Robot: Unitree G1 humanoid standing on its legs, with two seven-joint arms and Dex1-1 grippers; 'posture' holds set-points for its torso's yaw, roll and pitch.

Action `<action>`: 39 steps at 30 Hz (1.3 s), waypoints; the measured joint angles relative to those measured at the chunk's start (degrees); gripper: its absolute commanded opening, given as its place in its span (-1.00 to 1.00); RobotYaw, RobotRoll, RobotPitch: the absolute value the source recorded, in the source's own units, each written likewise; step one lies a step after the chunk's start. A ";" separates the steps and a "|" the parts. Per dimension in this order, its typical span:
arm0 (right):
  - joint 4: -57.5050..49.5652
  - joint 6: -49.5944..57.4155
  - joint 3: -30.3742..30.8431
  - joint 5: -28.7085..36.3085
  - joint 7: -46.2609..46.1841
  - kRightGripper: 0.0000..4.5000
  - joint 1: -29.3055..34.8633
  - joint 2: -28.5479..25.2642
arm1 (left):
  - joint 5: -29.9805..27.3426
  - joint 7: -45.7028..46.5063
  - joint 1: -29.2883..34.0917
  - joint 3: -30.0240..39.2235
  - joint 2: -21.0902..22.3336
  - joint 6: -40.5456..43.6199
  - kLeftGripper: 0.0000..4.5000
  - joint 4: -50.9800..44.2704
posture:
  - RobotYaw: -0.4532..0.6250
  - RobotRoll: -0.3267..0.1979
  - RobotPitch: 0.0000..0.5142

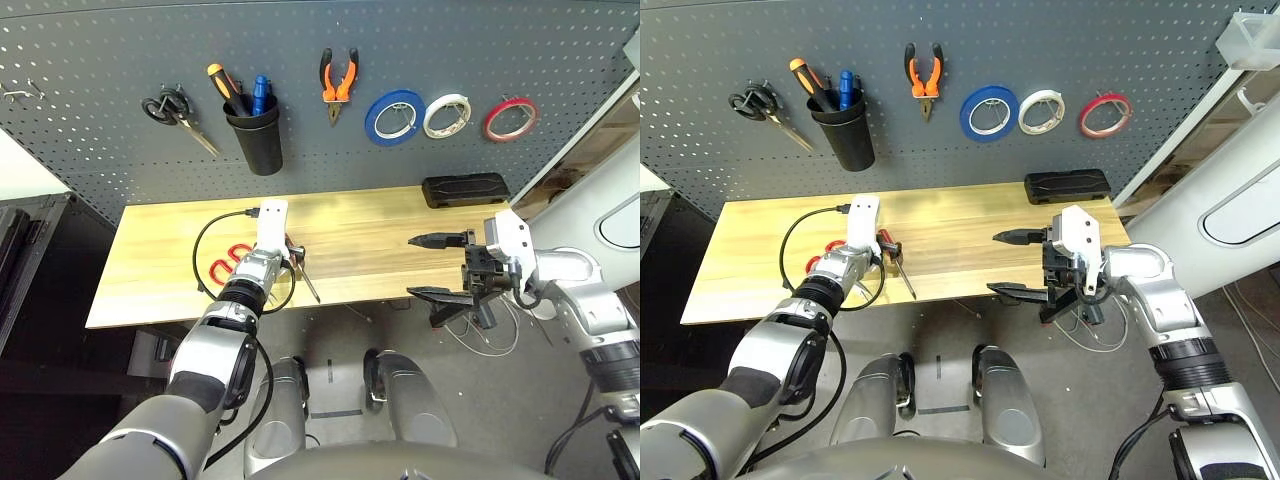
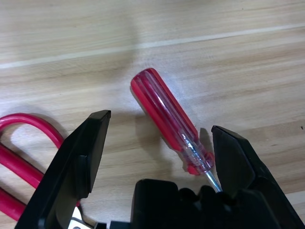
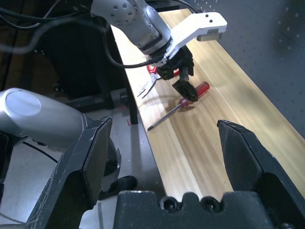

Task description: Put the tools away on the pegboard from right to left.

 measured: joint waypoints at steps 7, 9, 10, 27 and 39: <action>-3.99 2.07 -0.06 0.82 -1.47 0.97 2.68 -0.69 | 0.06 0.19 -1.00 0.80 -1.19 -0.54 1.00 1.94 | -0.56 0.25 -0.04; -4.75 2.68 -0.08 1.03 -2.11 1.00 3.25 -0.91 | 0.07 0.18 -1.01 0.85 -1.45 -0.72 0.82 2.31 | -0.59 0.25 -0.01; -5.24 2.88 -0.10 1.09 -2.39 1.00 3.55 -1.11 | 0.07 0.18 -1.06 0.86 -1.53 -0.90 0.71 2.48 | -0.59 0.25 0.00; -5.57 3.92 -2.45 2.38 -4.20 1.00 4.11 -3.42 | -0.74 -2.92 4.98 1.72 0.61 4.20 -0.63 -15.31 | -0.46 0.25 -0.09; 5.84 1.26 -4.22 5.36 0.73 1.00 -4.63 -1.77 | -5.28 -9.46 24.88 -0.43 7.87 37.68 -0.63 -79.08 | -0.20 0.25 -0.39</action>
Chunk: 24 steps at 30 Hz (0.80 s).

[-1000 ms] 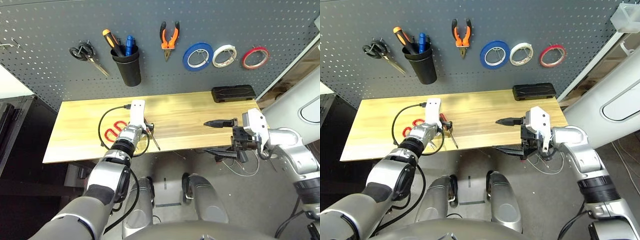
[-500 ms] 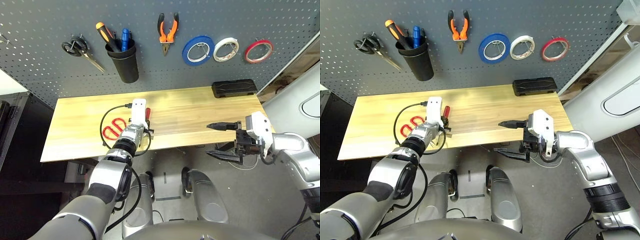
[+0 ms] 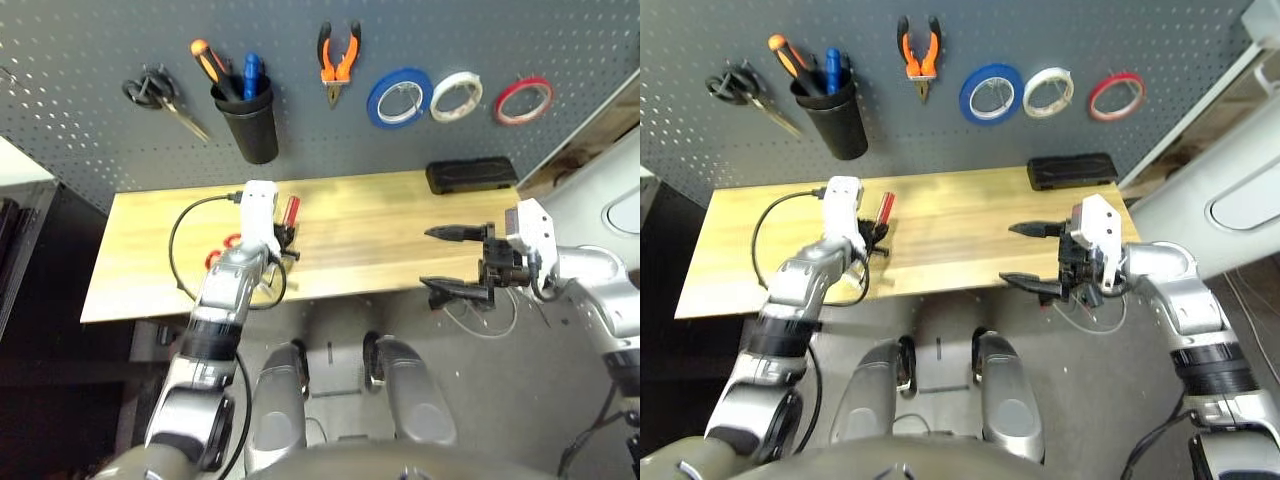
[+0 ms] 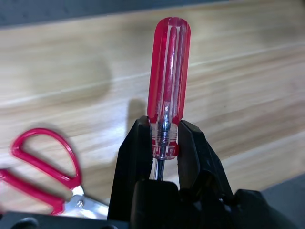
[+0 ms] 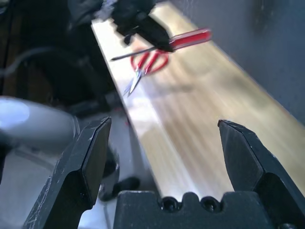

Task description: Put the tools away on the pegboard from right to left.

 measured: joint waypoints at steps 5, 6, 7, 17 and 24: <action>2.07 0.08 -2.74 3.49 1.82 1.00 -3.09 0.30 | -1.95 -0.38 0.93 4.06 1.92 3.20 -0.63 -11.25 | -0.12 0.25 -0.48; 2.17 0.41 -3.40 4.39 1.94 1.00 -3.63 0.31 | -2.41 -0.65 0.85 4.96 2.54 3.42 -0.63 -12.75 | -0.12 0.25 -0.48; 2.21 0.77 -4.16 5.03 1.95 1.00 -3.92 0.34 | -2.91 -1.04 0.77 5.67 2.95 3.55 -0.63 -13.76 | -0.11 0.25 -0.50; 3.86 5.42 -9.01 9.98 0.66 1.00 -6.55 1.13 | -11.15 -5.66 -6.43 11.29 3.17 -1.67 -0.63 -16.73 | -0.14 0.25 -0.54; 3.56 7.69 -10.50 11.68 0.19 1.00 -8.14 0.87 | -17.52 -6.61 -14.95 14.04 3.08 -2.60 -0.63 -19.35 | -0.15 0.25 -0.56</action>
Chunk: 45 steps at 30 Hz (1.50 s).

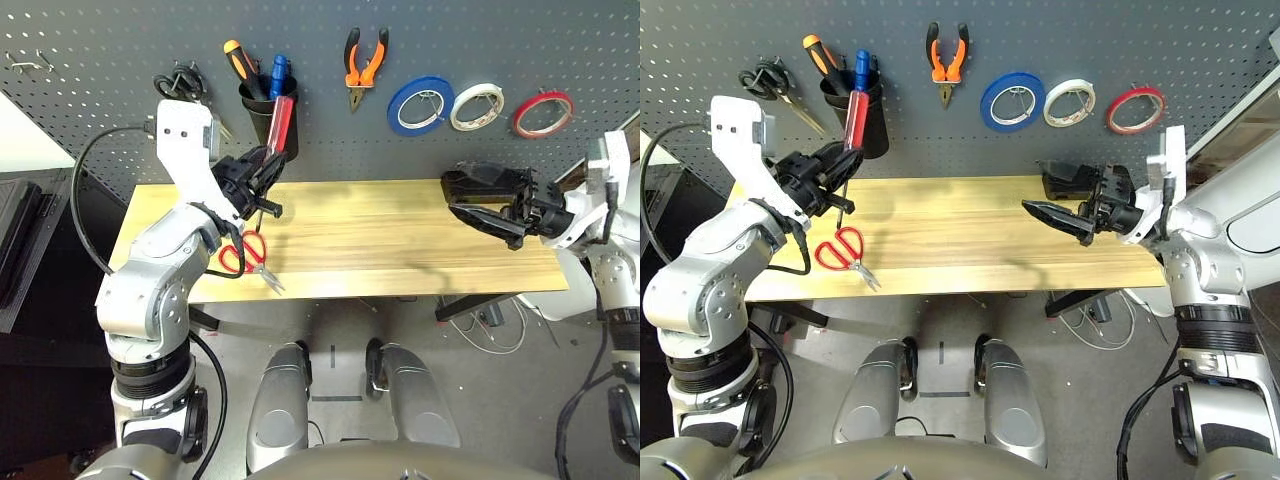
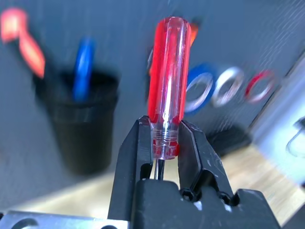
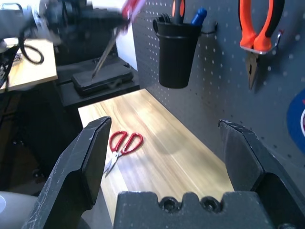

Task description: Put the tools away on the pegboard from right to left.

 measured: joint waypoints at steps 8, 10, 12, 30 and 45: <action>0.00 0.25 -1.22 0.52 -0.44 1.00 -3.64 -0.09 | -1.47 2.78 -13.01 1.12 -1.51 -6.24 -0.63 8.49 | -0.18 0.25 -0.58; 0.03 0.25 -1.25 0.56 -0.58 1.00 -4.67 -0.06 | -1.05 3.47 -13.49 0.75 -2.14 -9.21 -0.63 11.21 | -0.19 0.25 -0.58; 0.04 0.25 -1.26 0.57 -0.79 1.00 -5.48 -0.06 | 0.40 3.84 -13.54 -0.32 -2.65 -13.11 -0.63 15.07 | -0.20 0.25 -0.58; -0.42 0.25 -1.34 0.64 -1.41 1.00 -5.57 0.49 | 10.05 8.02 -25.31 -1.67 -8.99 -52.42 -0.63 54.08 | -0.30 0.25 -0.55; -2.41 -0.12 -2.31 0.64 -2.89 1.00 -4.49 0.63 | 16.32 8.25 -25.19 -2.46 -7.29 -71.74 -0.63 75.96 | -0.36 0.25 -0.56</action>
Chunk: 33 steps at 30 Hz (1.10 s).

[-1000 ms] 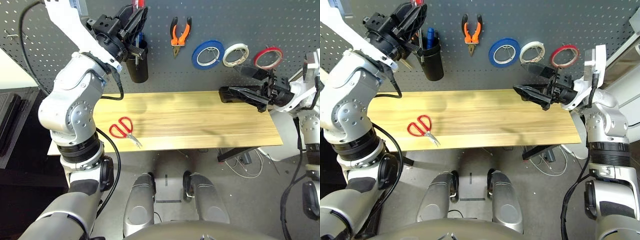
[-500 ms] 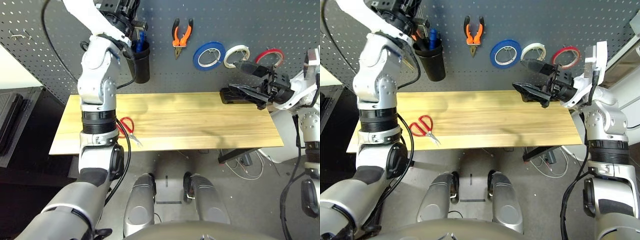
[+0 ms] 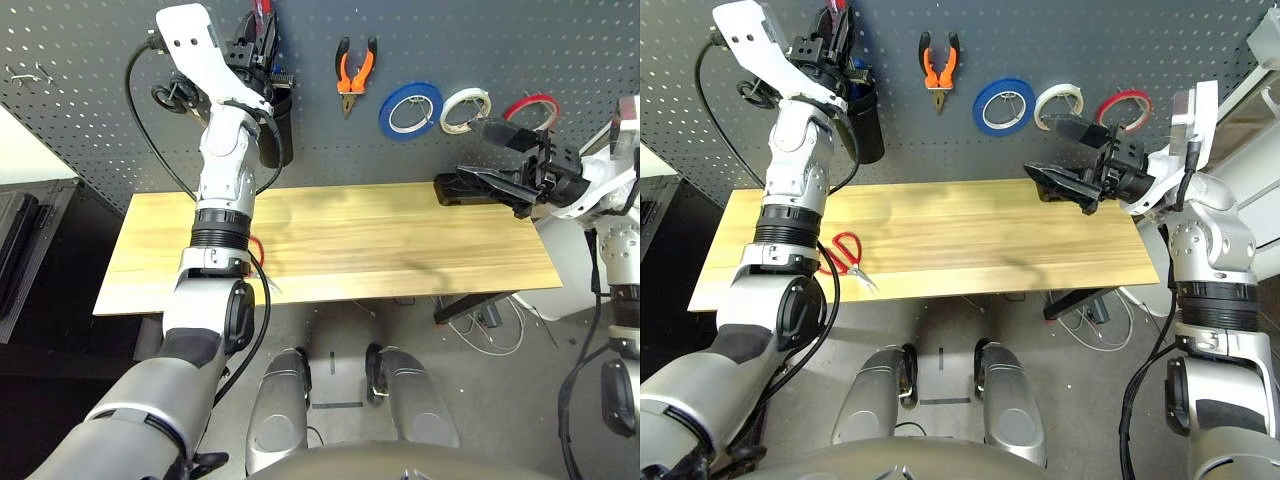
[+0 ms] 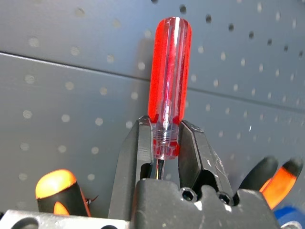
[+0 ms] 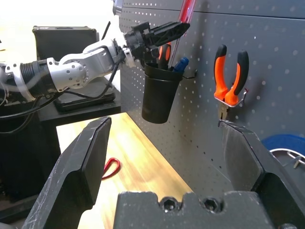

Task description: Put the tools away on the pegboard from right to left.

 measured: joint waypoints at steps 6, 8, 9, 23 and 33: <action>-0.43 0.01 0.00 0.00 -0.08 1.00 0.09 0.04 | -0.07 -0.64 0.20 -0.65 1.36 1.74 0.53 -4.73 | -0.33 0.25 -0.55; -0.42 0.01 0.00 -0.01 -0.07 1.00 0.08 0.12 | -0.52 -1.53 1.01 -0.83 2.45 4.47 0.85 -10.81 | -0.31 0.25 -0.55; -0.38 0.01 0.00 -0.02 -0.06 1.00 0.07 0.14 | -0.82 -1.97 1.35 -0.87 2.89 6.09 0.99 -13.77 | -0.30 0.25 -0.55; 3.51 -0.42 1.36 -1.46 2.71 1.00 -2.56 0.73 | -9.15 -13.86 24.14 -4.69 19.04 39.30 0.99 -56.58 | -0.18 0.25 -0.49; 2.40 -1.16 6.18 -4.65 4.63 1.00 0.02 3.27 | -10.30 -16.30 40.90 -3.14 22.95 46.25 0.99 -61.64 | -0.19 0.25 -0.34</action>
